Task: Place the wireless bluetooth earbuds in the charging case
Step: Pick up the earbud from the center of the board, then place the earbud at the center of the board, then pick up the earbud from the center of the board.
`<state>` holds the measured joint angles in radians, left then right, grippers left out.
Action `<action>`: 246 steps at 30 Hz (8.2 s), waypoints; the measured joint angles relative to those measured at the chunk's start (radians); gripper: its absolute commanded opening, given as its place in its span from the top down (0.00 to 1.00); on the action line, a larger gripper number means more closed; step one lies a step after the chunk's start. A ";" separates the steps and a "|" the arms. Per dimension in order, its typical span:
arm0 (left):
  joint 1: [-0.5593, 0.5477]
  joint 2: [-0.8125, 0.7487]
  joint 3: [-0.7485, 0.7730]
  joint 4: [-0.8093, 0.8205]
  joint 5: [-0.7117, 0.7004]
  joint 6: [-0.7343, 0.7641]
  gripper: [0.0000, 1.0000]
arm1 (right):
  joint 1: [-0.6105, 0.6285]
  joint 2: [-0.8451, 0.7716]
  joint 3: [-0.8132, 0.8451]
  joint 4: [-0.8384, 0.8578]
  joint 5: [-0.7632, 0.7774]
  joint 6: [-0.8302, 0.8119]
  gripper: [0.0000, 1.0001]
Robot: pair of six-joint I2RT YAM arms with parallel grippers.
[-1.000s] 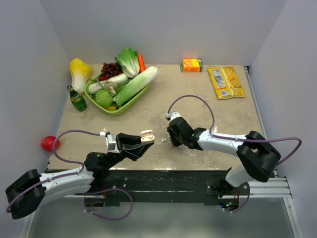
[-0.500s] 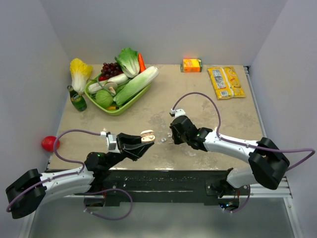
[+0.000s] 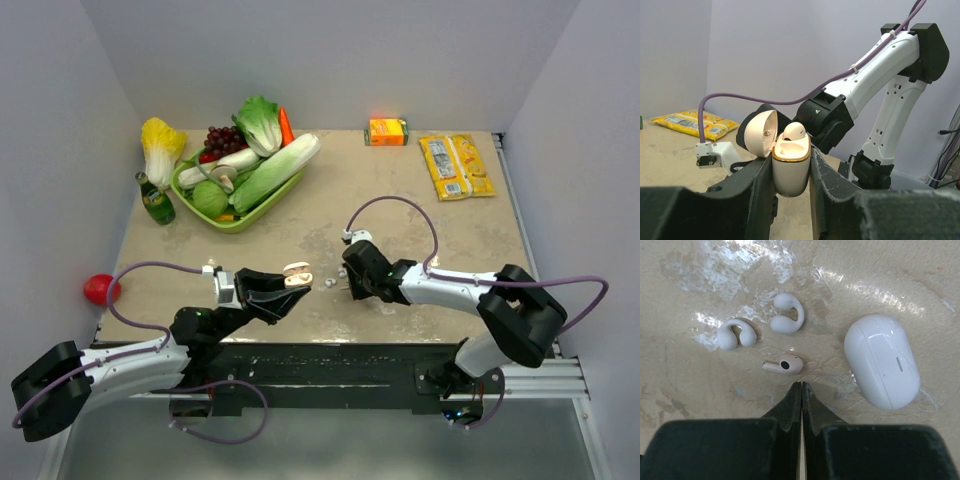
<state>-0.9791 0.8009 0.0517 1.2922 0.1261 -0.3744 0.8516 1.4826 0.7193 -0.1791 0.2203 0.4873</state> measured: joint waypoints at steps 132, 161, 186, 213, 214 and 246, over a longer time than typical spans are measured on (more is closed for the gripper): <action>-0.019 0.078 0.000 -0.001 -0.045 0.025 1.00 | 0.045 -0.159 -0.072 0.113 0.118 0.074 0.98; -0.025 0.074 0.000 0.000 -0.047 0.001 1.00 | -0.473 -0.018 0.081 -0.031 0.166 0.021 0.51; -0.027 0.141 0.000 -0.001 -0.021 -0.013 1.00 | -0.542 0.175 0.188 -0.135 0.069 0.000 0.52; -0.032 0.147 0.000 0.000 -0.017 -0.034 1.00 | -0.558 -0.045 0.127 -0.264 0.163 0.020 1.00; -0.032 0.145 0.000 -0.001 -0.016 -0.035 1.00 | -0.561 -0.038 0.127 -0.272 0.166 0.021 1.00; -0.037 0.089 0.000 0.000 0.005 -0.061 1.00 | -0.571 0.072 0.102 -0.251 0.113 0.037 1.00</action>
<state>-1.0157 0.8902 0.0517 1.2922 0.1307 -0.4355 0.2802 1.5551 0.8215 -0.4301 0.3332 0.5240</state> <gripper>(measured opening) 0.342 0.007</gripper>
